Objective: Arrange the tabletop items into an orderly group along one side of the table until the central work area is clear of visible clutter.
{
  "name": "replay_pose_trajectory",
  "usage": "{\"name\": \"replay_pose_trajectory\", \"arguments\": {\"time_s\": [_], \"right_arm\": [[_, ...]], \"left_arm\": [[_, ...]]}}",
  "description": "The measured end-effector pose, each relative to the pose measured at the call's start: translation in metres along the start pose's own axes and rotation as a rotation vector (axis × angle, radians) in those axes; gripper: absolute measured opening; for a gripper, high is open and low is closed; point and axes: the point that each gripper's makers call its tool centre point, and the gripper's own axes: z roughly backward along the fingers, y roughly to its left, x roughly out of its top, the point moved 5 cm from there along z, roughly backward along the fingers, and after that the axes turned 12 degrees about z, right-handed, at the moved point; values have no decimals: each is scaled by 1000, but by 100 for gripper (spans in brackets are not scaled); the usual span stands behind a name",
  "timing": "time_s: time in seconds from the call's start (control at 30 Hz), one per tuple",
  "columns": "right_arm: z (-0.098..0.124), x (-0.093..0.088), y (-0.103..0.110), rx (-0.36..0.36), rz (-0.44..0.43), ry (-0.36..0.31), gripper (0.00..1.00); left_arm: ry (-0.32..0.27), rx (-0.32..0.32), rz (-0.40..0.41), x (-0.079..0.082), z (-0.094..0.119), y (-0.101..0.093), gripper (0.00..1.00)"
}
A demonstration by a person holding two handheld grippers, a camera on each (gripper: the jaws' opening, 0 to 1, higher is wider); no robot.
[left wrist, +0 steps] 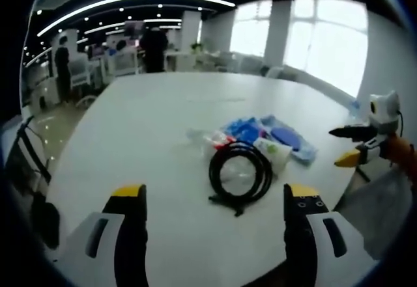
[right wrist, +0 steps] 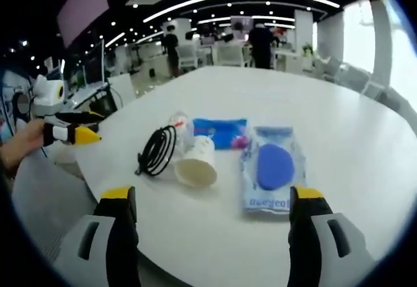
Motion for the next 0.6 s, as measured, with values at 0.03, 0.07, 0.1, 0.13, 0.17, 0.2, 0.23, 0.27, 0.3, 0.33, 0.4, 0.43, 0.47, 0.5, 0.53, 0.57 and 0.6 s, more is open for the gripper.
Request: {"name": "replay_pose_trajectory", "arguments": {"time_s": [0.03,0.07,0.1,0.13,0.17,0.2,0.23,0.27,0.3,0.33,0.4,0.43,0.47,0.5,0.53,0.57,0.6], "right_arm": [[0,1,0,-1,2,-4,96],[0,2,1,2,1,-7,96],[-1,3,1,8,-6,-10,97],[-2,4,1,16,-19,-12,97],[-2,5,2,22,-25,-17,97],[-3,7,2,25,-29,-21,97],[-3,7,2,26,-29,-20,97],[-4,8,2,28,-28,-22,97],[-4,9,1,27,-25,-23,98],[-6,10,0,29,-23,-22,98],[-8,11,-2,33,-27,-23,98],[-8,11,-3,34,-31,-22,98],[-9,12,-3,36,-38,-23,98],[-9,13,-4,40,-49,-30,98],[-10,14,-5,41,-54,-34,98],[-11,15,-6,42,-61,-37,98],[-12,16,-6,42,-61,-38,98]], "left_arm": [[-5,2,0,2,0,0,82],[-12,3,1,5,-1,-1,82],[-18,2,2,8,-2,-2,82],[-22,0,3,10,-3,-2,82],[-26,-4,5,14,-5,-4,82],[-29,-7,5,16,-7,-5,82],[-28,-12,4,18,-9,-6,82],[-28,-14,4,20,-11,-7,82],[-28,-16,3,22,-14,-8,82],[-27,-18,-1,23,-16,-9,82],[-22,-18,-6,25,-20,-10,82],[-19,-19,-7,26,-22,-11,82],[-12,-19,-7,27,-25,-11,82],[-10,-18,-5,28,-26,-11,82],[-8,-18,-1,30,-29,-11,81],[-6,-18,2,31,-31,-11,81],[-6,-18,5,32,-33,-11,81]]}}
